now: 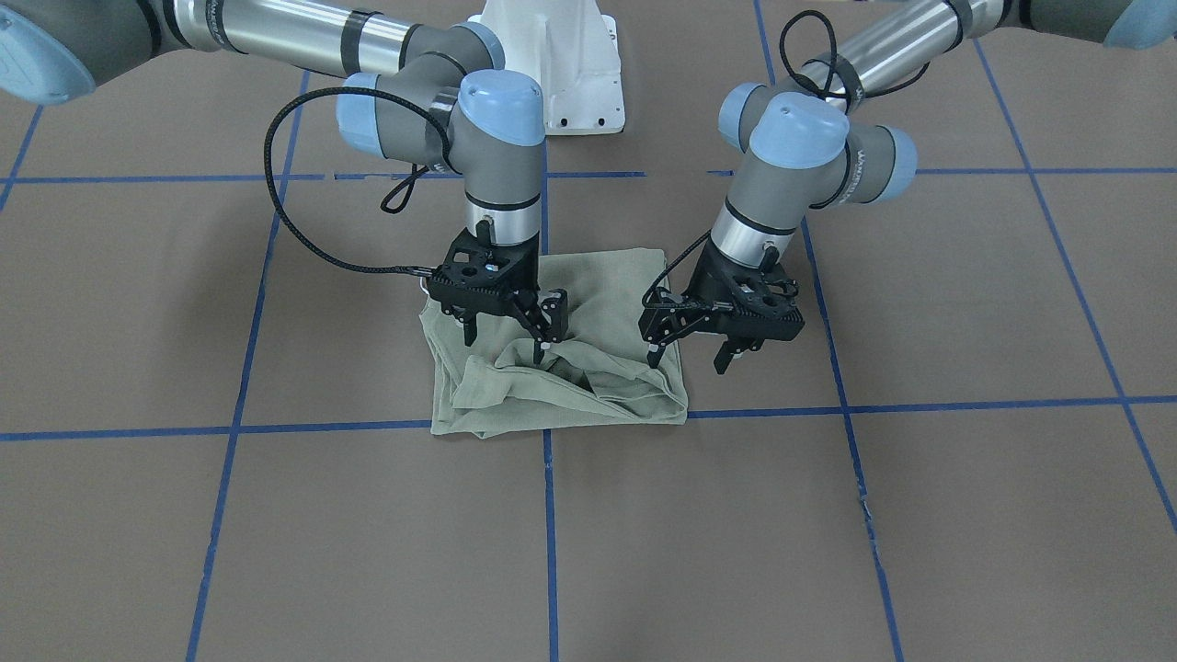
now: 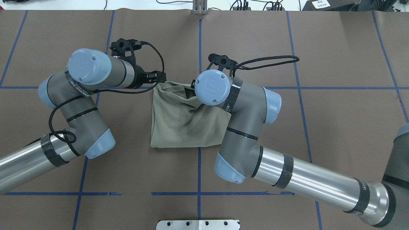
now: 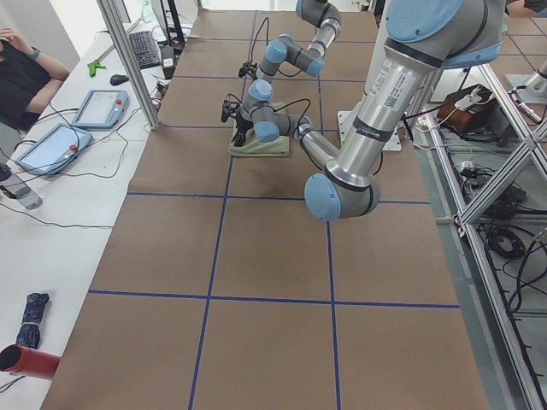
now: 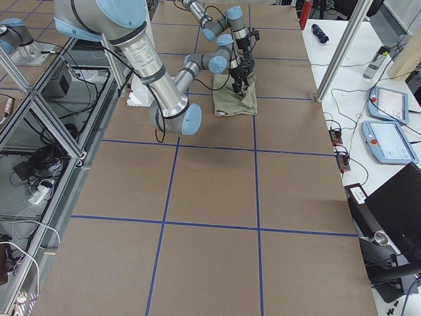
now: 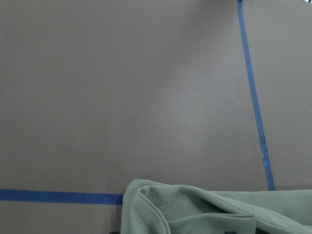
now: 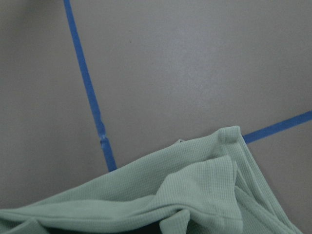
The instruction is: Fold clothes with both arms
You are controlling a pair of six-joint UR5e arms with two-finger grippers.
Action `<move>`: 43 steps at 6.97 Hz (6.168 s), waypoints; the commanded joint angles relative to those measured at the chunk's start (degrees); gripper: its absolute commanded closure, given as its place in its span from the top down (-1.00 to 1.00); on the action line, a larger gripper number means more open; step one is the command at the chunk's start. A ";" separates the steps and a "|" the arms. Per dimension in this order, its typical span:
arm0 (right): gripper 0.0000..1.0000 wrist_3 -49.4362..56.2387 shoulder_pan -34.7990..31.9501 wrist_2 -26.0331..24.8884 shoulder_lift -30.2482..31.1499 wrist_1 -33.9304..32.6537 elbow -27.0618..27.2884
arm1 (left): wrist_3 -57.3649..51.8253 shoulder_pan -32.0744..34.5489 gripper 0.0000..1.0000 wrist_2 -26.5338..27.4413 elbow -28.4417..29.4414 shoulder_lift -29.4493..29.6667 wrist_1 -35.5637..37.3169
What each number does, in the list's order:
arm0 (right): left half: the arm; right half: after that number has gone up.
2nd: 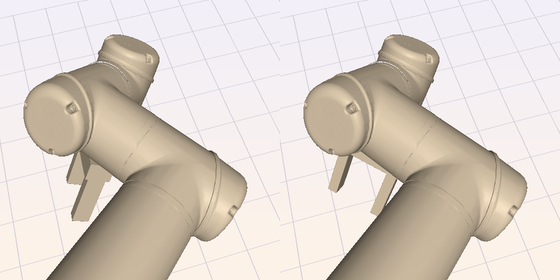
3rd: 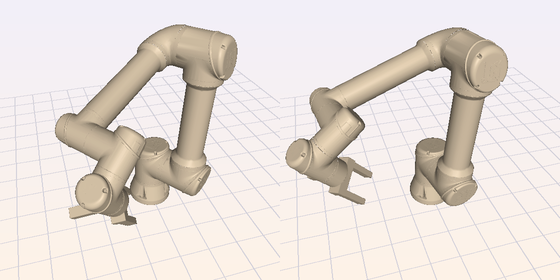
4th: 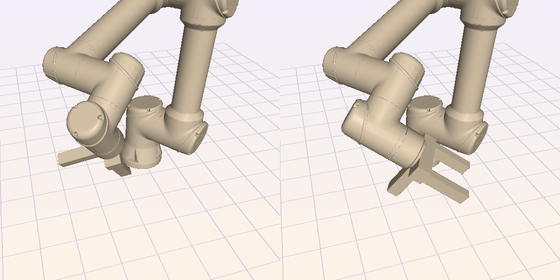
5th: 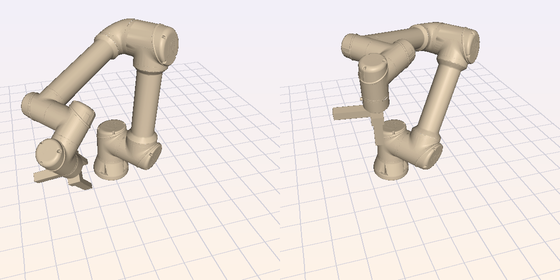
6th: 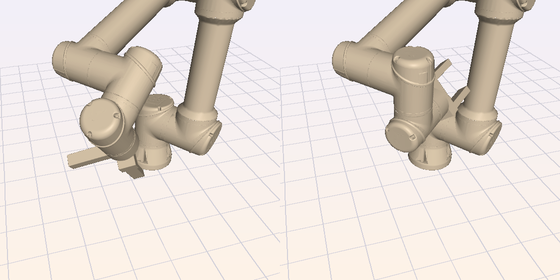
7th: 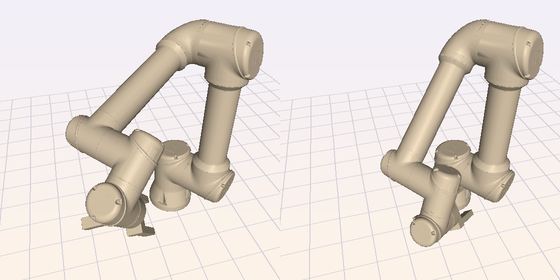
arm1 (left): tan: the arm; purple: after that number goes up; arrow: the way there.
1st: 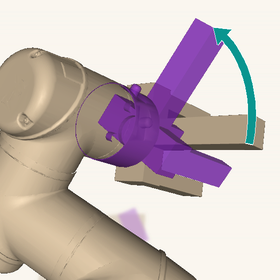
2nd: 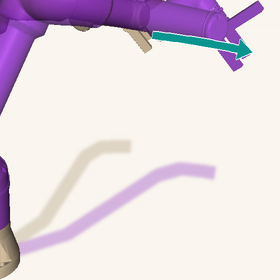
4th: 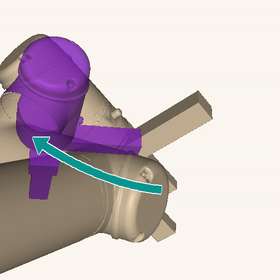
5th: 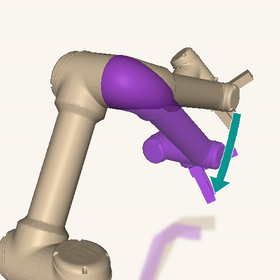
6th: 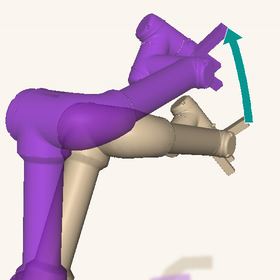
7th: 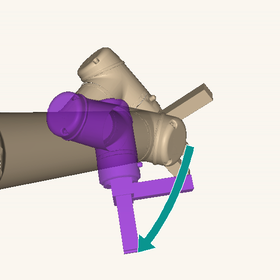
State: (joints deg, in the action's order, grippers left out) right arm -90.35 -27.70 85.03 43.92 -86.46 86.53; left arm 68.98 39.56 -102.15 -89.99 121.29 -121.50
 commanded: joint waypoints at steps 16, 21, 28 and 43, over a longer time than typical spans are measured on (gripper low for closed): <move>0.79 13.71 -6.24 4.09 -6.39 10.96 -20.09 | -1.05 0.43 1.00 -1.38 0.07 -1.32 -1.19; 0.16 12.21 -4.38 4.09 -6.39 10.88 -18.69 | -1.05 0.43 1.00 -1.38 0.25 -1.58 -1.28; 0.21 20.87 -6.21 3.56 -7.89 10.61 -18.59 | -1.05 0.34 1.00 -1.29 0.34 -1.67 -1.28; 0.82 21.43 -7.72 1.45 -2.43 10.61 -17.71 | -0.96 0.34 1.00 -1.21 0.51 -1.67 -1.28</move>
State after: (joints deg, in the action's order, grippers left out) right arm -69.42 -35.52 86.70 41.33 -75.99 68.78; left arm 68.10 39.90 -103.43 -89.55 119.62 -122.78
